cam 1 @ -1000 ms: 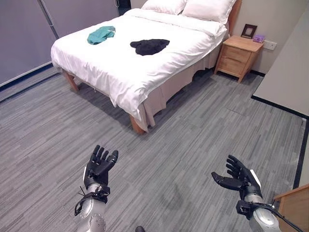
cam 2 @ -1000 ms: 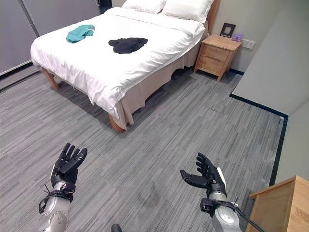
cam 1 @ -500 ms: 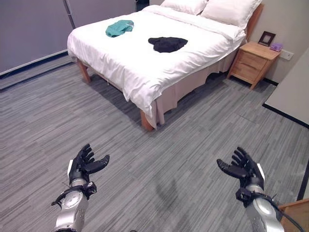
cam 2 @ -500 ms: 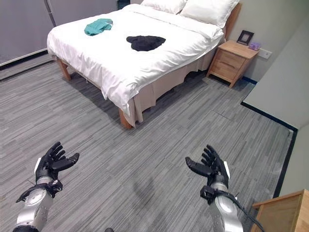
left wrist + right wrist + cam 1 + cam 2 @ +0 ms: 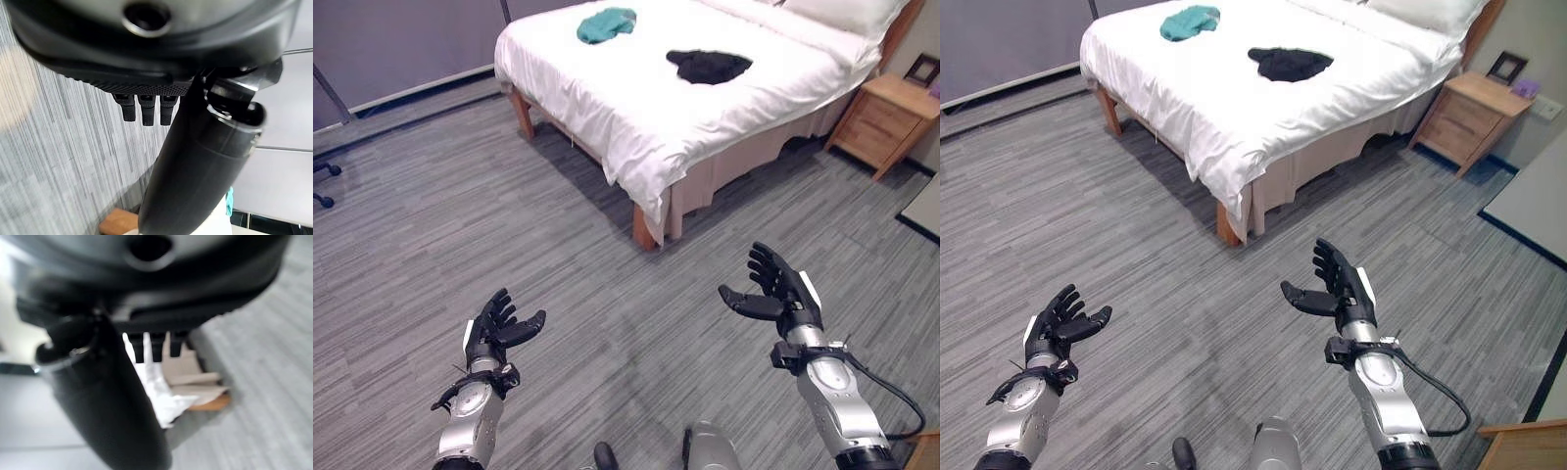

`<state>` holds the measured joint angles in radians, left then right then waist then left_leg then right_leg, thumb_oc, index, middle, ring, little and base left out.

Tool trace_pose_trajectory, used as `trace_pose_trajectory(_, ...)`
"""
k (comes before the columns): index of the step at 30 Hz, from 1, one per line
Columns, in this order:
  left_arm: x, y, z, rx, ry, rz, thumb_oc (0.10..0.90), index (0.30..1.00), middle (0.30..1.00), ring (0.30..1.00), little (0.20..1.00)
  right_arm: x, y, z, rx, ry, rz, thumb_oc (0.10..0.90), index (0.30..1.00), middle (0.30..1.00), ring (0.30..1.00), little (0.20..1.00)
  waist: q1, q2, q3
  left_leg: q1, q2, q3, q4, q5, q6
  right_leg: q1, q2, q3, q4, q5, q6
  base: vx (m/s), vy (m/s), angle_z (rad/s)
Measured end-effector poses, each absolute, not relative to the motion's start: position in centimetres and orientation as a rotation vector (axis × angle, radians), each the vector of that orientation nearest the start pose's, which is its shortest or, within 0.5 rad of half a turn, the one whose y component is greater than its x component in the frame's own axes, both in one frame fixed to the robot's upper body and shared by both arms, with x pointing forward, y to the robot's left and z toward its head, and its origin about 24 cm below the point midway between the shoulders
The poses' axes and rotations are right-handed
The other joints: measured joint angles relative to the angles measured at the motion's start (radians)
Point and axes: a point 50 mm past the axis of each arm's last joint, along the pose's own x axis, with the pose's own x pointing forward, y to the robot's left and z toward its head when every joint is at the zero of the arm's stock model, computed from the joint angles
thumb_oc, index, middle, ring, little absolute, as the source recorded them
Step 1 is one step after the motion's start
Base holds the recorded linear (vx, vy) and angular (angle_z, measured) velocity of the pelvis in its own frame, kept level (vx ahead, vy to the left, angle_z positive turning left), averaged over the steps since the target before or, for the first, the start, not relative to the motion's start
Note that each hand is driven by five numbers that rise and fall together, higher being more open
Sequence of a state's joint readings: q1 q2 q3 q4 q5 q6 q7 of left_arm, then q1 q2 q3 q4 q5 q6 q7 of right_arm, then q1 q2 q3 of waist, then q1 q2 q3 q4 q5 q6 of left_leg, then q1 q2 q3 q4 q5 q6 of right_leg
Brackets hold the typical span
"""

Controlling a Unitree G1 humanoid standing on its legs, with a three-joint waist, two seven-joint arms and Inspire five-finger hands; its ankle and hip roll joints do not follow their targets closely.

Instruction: Pick up bed clothes into laundry basket.

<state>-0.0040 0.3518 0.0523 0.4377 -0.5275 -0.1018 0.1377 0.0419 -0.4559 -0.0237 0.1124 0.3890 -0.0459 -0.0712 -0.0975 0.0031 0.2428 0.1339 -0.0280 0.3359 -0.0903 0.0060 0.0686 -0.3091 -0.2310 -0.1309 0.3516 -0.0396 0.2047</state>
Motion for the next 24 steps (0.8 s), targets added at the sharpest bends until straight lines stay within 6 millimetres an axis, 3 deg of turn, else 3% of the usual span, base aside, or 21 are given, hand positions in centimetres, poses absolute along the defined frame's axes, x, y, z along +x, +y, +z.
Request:
trace_pose_trajectory(2, 22.7, 27.2, -2.7, -0.171, 0.295, 0.396, 0.8, 0.9, 0.9, 0.9, 0.9, 23.0, -26.6, 3.1, -0.063, 0.116, -0.199, 0.8, 0.9, 0.9, 0.9, 0.9, -0.029, 0.0, -0.001, 0.004, -0.012, -0.017, 0.005, -0.019, -0.008, -0.001, -0.004, -0.003, -0.229, 0.048, 0.017, 0.45, -0.143, 0.42)
trace_pose_trajectory(3, 22.5, 27.4, -3.0, -0.178, 0.31, 0.412, 0.8, 0.9, 0.9, 0.9, 0.9, 22.0, -27.4, 2.4, -0.069, 0.148, -0.243, 0.8, 0.9, 0.9, 0.9, 0.9, -0.045, -0.006, 0.0, 0.03, -0.024, -0.024, 0.005, -0.042, -0.023, -0.01, -0.007, -0.016, -0.37, 0.106, 0.007, 0.69, -0.245, 0.32)
trace_pose_trajectory(4, 22.4, 27.4, -3.2, -0.181, 0.319, 0.416, 0.8, 0.9, 0.9, 0.9, 0.9, 21.5, -27.8, 2.1, -0.072, 0.164, -0.266, 0.8, 0.9, 0.9, 0.9, 0.9, -0.058, -0.007, -0.002, 0.041, -0.025, -0.034, 0.013, -0.063, -0.029, -0.003, -0.007, -0.03, -0.426, 0.123, 0.01, 0.53, -0.19, 0.25)
trace_pose_trajectory(7, 22.4, 26.5, -3.6, -0.201, 0.331, 0.383, 0.8, 0.9, 0.9, 0.9, 0.9, 20.1, -29.3, 1.3, -0.083, 0.208, -0.335, 0.8, 0.9, 0.9, 0.9, 0.9, -0.111, -0.003, -0.021, 0.106, -0.009, -0.079, 0.022, -0.124, -0.066, 0.021, 0.005, -0.027, -0.392, 0.152, -0.024, 0.52, -0.234, 0.5)
trace_pose_trajectory(8, 22.3, 25.2, -4.3, -0.244, 0.349, 0.368, 0.8, 0.9, 0.9, 0.9, 0.9, 18.9, -30.1, 0.9, -0.089, 0.238, -0.37, 0.8, 0.9, 0.9, 0.9, 0.9, -0.119, 0.028, -0.063, 0.149, 0.028, -0.099, 0.009, -0.14, -0.103, 0.042, 0.05, -0.013, -0.302, 0.163, -0.043, 0.33, -0.214, 0.5)
trace_pose_trajectory(9, 22.3, 24.7, -4.5, -0.256, 0.354, 0.351, 0.8, 0.9, 0.9, 0.9, 0.9, 18.7, -30.3, 0.7, -0.095, 0.251, -0.374, 0.8, 0.9, 0.9, 0.9, 0.9, -0.135, 0.037, -0.076, 0.167, 0.054, -0.108, 0.028, -0.144, -0.134, 0.075, 0.079, -0.006, -0.301, 0.209, -0.086, 0.66, -0.538, 0.47)
trace_pose_trajectory(10, 22.7, 23.9, -4.7, -0.269, 0.366, 0.313, 0.8, 0.9, 0.9, 0.9, 0.9, 18.9, -30.6, -0.1, -0.086, 0.281, -0.387, 0.8, 0.9, 0.9, 0.9, 0.9, -0.148, 0.04, -0.076, 0.13, 0.109, -0.111, 0.196, -0.183, -0.189, 0.11, 0.107, -0.002, -0.285, 0.219, -0.134, 0.31, -0.342, 0.19)
trace_pose_trajectory(11, 22.9, 23.3, -4.8, -0.281, 0.367, 0.292, 0.8, 0.9, 0.9, 0.9, 0.9, 19.0, -30.7, -0.4, -0.082, 0.297, -0.395, 0.8, 0.9, 0.9, 0.9, 0.9, -0.137, 0.036, -0.082, 0.077, 0.134, -0.121, 0.334, -0.168, -0.218, 0.138, 0.121, -0.005, -0.286, 0.195, -0.153, 0.65, -0.648, 0.14)
trace_pose_trajectory(12, 24.1, 22.0, -4.1, -0.34, 0.333, 0.257, 0.8, 0.9, 0.9, 0.9, 0.9, 18.9, -31.3, -0.2, -0.068, 0.29, -0.414, 0.8, 0.9, 0.9, 0.9, 0.9, -0.134, 0.015, -0.071, -0.091, 0.208, -0.116, 0.735, -0.088, -0.25, 0.175, 0.119, -0.035, -0.283, 0.164, -0.21, 0.46, -0.433, -0.01)
trace_pose_trajectory(13, 24.3, 21.7, -4.0, -0.363, 0.324, 0.252, 0.8, 0.9, 0.9, 0.9, 0.9, 19.3, -31.4, 0.1, -0.064, 0.273, -0.417, 0.8, 0.9, 0.9, 0.9, 0.9, -0.127, 0.008, -0.068, -0.16, 0.233, -0.125, 0.889, -0.029, -0.261, 0.202, 0.13, -0.032, -0.285, 0.132, -0.226, 0.46, -0.424, -0.08)
trace_pose_trajectory(14, 24.8, 21.1, -3.6, -0.375, 0.31, 0.233, 0.8, 0.9, 0.9, 0.9, 0.9, 19.6, -31.8, 0.7, -0.056, 0.246, -0.431, 0.8, 0.9, 0.9, 0.9, 0.9, -0.107, -0.003, -0.057, -0.239, 0.219, -0.187, 1.044, 0.091, -0.251, 0.246, 0.153, 0.005, -0.294, 0.096, -0.27, 0.31, -0.172, -0.46)
trace_pose_trajectory(15, 25.4, 20.6, -2.9, -0.378, 0.28, 0.205, 0.8, 0.9, 0.9, 0.9, 0.9, 19.7, -32.1, 1.0, -0.041, 0.229, -0.464, 0.8, 0.9, 0.9, 0.9, 0.9, -0.079, -0.024, -0.042, -0.299, 0.197, -0.209, 1.166, 0.083, -0.237, 0.289, 0.15, 0.021, -0.313, 0.108, -0.265, 0.32, -0.092, -0.76)
trace_pose_trajectory(16, 25.5, 20.8, -2.7, -0.373, 0.271, 0.205, 0.8, 0.9, 0.9, 0.9, 0.9, 19.9, -31.9, 1.0, -0.03, 0.224, -0.461, 0.8, 0.9, 0.9, 0.9, 0.9, -0.054, -0.052, -0.024, -0.313, 0.181, -0.184, 1.168, 0.074, -0.225, 0.326, 0.148, 0.044, -0.326, 0.109, -0.27, 0.69, -0.116, -0.79)
trace_pose_trajectory(17, 25.4, 21.2, -2.7, -0.372, 0.273, 0.22, 0.8, 0.9, 0.9, 0.9, 0.9, 20.9, -31.4, 1.6, -0.026, 0.189, -0.437, 0.8, 0.9, 0.9, 0.9, 0.9, -0.047, -0.077, -0.019, -0.369, 0.163, -0.176, 1.129, 0.065, -0.212, 0.378, 0.155, 0.075, -0.34, 0.068, -0.293, 0.51, -0.054, -0.64)
trace_pose_trajectory(18, 25.2, 21.4, -2.9, -0.373, 0.276, 0.227, 0.8, 0.9, 0.9, 0.9, 0.9, 21.1, -31.3, 1.8, -0.024, 0.176, -0.431, 0.8, 0.9, 0.9, 0.9, 0.9, -0.037, -0.09, -0.012, -0.383, 0.161, -0.161, 1.071, 0.045, -0.205, 0.404, 0.161, 0.092, -0.35, 0.051, -0.29, 0.71, 0.016, -0.59)
trace_pose_trajectory(19, 25.1, 21.6, -3.0, -0.369, 0.278, 0.232, 0.8, 0.9, 0.9, 0.9, 0.9, 21.6, -31.0, 1.9, -0.02, 0.166, -0.42, 0.8, 0.9, 0.9, 0.9, 0.9, -0.02, -0.09, -0.013, -0.381, 0.175, -0.131, 0.962, 0.03, -0.191, 0.427, 0.168, 0.119, -0.363, 0.055, -0.287, 0.59, 0.106, -0.91)
trace_pose_trajectory(20, 24.7, 22.1, -3.5, -0.344, 0.312, 0.242, 0.8, 0.9, 0.9, 0.9, 0.9, 22.3, -30.2, 2.2, -0.021, 0.149, -0.382, 0.8, 0.9, 0.9, 0.9, 0.9, -0.007, -0.078, -0.016, -0.408, 0.215, -0.074, 0.772, 0.03, -0.195, 0.481, 0.203, 0.15, -0.395, 0.022, -0.263, 0.59, 0.103, -0.82)
trace_pose_trajectory(21, 24.5, 22.4, -3.8, -0.336, 0.325, 0.247, 0.8, 0.9, 0.9, 0.9, 0.9, 22.4, -30.0, 2.1, -0.022, 0.149, -0.367, 0.8, 0.9, 0.9, 0.9, 0.9, -0.013, -0.073, -0.017, -0.404, 0.235, -0.054, 0.665, 0.035, -0.188, 0.511, 0.222, 0.147, -0.404, 0.019, -0.284, 0.44, 0.133, -0.74)
trace_pose_trajectory(23, 24.0, 22.8, -4.3, -0.328, 0.35, 0.264, 0.8, 0.9, 0.9, 0.9, 0.9, 22.3, -29.4, 1.7, -0.027, 0.167, -0.341, 0.8, 0.9, 0.9, 0.9, 0.9, 0.004, -0.058, -0.026, -0.386, 0.24, -0.049, 0.37, 0.072, -0.197, 0.571, 0.25, 0.17, -0.415, -0.012, -0.265, 0.59, 0.173, -0.77)
trace_pose_trajectory(24, 23.7, 23.1, -4.6, -0.323, 0.363, 0.275, 0.8, 0.9, 0.9, 0.9, 0.9, 22.3, -29.1, 1.5, -0.029, 0.175, -0.331, 0.8, 0.9, 0.9, 0.9, 0.9, 0.01, -0.048, -0.037, -0.379, 0.222, -0.088, 0.199, 0.101, -0.198, 0.62, 0.246, 0.189, -0.439, -0.047, -0.226, 0.56, 0.151, -0.95)
